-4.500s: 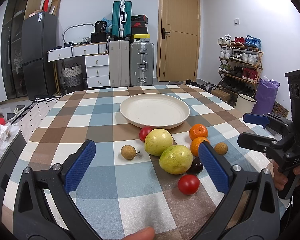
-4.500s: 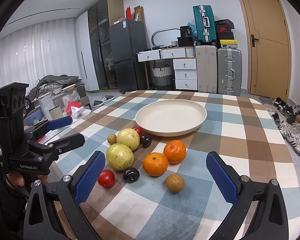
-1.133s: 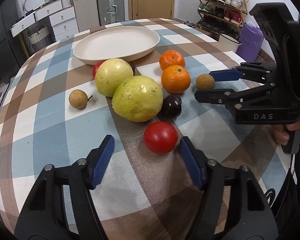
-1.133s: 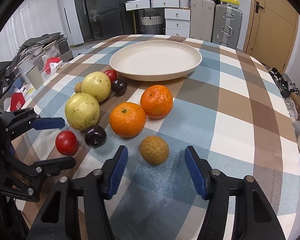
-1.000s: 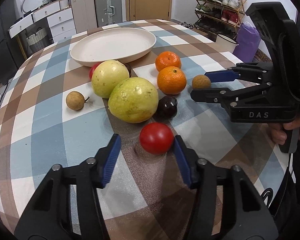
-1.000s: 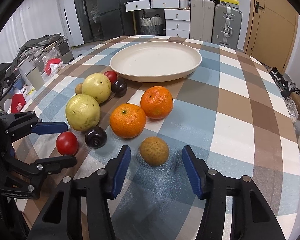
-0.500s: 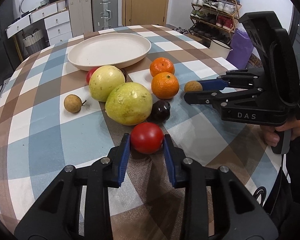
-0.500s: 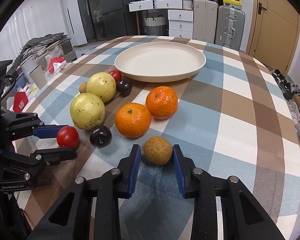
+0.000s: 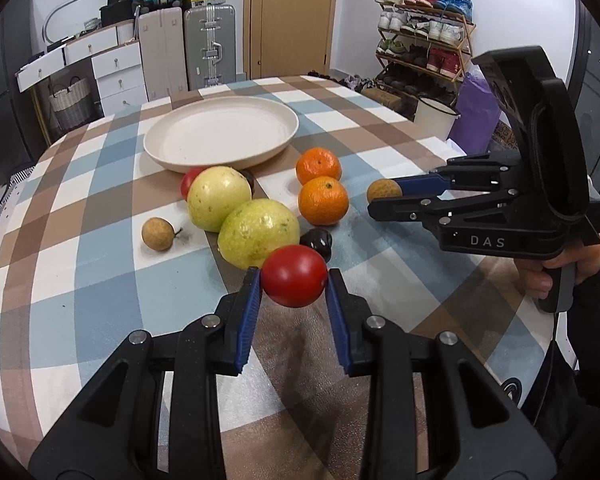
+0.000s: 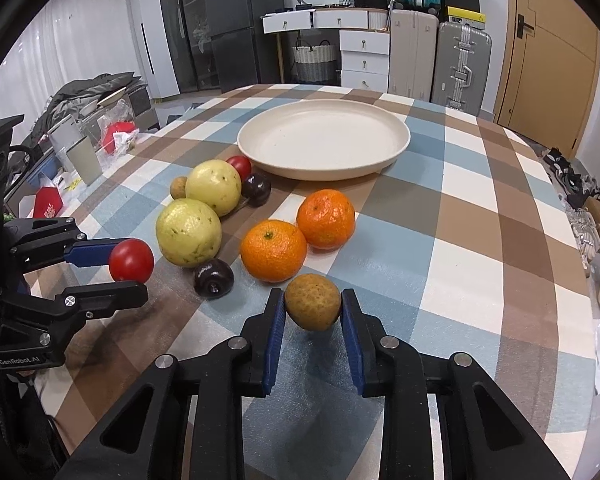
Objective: Organize fruits
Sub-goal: 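Close the left gripper on the red tomato while the right gripper closes on the kiwi, then lift the tomato with the left tool while the right tool carries the kiwi toward the plate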
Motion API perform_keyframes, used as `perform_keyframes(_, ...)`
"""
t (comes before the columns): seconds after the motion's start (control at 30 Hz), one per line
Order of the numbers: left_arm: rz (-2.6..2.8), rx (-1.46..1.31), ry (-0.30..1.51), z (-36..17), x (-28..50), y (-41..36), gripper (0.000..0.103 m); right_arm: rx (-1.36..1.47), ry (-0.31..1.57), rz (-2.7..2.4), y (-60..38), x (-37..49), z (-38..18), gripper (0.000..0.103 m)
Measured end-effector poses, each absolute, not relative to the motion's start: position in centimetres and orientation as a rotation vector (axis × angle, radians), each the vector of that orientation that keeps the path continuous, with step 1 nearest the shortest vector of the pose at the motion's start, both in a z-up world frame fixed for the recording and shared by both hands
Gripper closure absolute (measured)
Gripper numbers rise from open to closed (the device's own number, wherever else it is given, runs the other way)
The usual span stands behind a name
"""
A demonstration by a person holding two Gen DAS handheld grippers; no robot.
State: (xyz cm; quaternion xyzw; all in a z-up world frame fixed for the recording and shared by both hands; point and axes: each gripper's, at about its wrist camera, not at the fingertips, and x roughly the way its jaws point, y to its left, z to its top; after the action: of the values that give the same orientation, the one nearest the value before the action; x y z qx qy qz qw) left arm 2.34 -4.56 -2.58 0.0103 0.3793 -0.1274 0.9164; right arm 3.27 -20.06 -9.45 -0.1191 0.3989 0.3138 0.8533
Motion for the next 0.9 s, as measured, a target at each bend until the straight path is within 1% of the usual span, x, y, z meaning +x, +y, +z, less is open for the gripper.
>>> perform_keyframes(0.53, -0.144, -0.031, 0.649, 1.2, 2.8, -2.1, 0.073, -0.177, 0.733, 0.694, -20.9, 1.8, -5.3, 0.075)
perform_keyframes(0.9, -0.105, -0.053, 0.627, 1.8, 5.9, -0.4, 0.073, -0.19, 0.703, 0.719, -19.8, 3.1, -3.4, 0.075)
